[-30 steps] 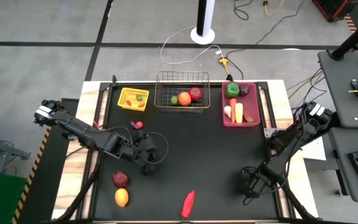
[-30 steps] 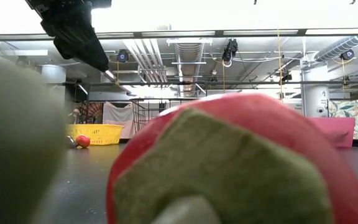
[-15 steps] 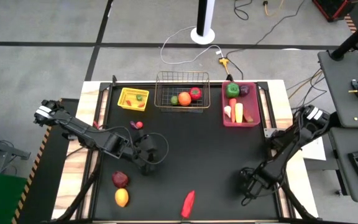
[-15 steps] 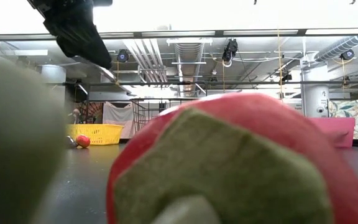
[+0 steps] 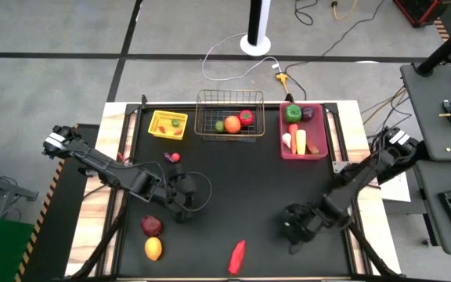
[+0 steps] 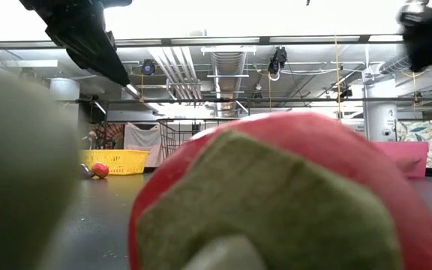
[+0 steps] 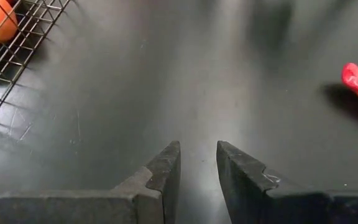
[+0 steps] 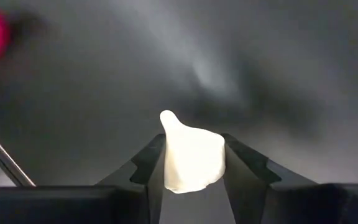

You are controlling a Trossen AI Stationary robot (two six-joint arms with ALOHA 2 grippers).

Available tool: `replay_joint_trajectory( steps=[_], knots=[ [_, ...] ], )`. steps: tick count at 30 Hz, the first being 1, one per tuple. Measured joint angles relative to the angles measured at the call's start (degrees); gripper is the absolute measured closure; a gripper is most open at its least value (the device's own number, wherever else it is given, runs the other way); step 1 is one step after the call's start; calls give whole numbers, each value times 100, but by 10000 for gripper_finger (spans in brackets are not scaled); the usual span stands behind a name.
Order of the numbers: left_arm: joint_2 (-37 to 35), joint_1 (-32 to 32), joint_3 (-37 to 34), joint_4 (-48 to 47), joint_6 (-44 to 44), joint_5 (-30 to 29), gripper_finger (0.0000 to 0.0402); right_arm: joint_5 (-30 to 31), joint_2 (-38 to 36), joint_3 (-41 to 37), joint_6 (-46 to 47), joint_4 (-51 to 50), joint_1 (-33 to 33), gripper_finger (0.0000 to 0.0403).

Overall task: Sort produce into baskets
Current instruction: Put the large white garlic into the pink bin

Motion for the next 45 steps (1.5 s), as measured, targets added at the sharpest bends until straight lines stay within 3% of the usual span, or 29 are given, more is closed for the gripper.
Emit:
replay_joint_trajectory(
  steps=[8,13,18,28,36,41,45],
  knots=[
    [0,2,-1,55,-8,0,314,1052,-31,83,-2906,1674,-1739,277],
    [0,15,-4,76,94,-298,314,1060,-75,171,-4742,2936,-2873,278],
    [0,17,-6,95,-346,-713,314,824,-84,184,-5589,3893,-3645,276],
    [0,-242,-123,297,-425,-793,314,62,-52,177,-6032,4729,-3661,278],
    [0,-435,-508,1623,347,-798,314,-444,-50,170,-6828,5450,-3490,276],
    [0,-446,-799,2868,1244,-618,314,-474,-44,164,-7098,5574,-3345,274],
    [0,-446,-884,3141,1510,-529,314,-448,-43,164,-7243,5615,-3338,272]
  ],
)
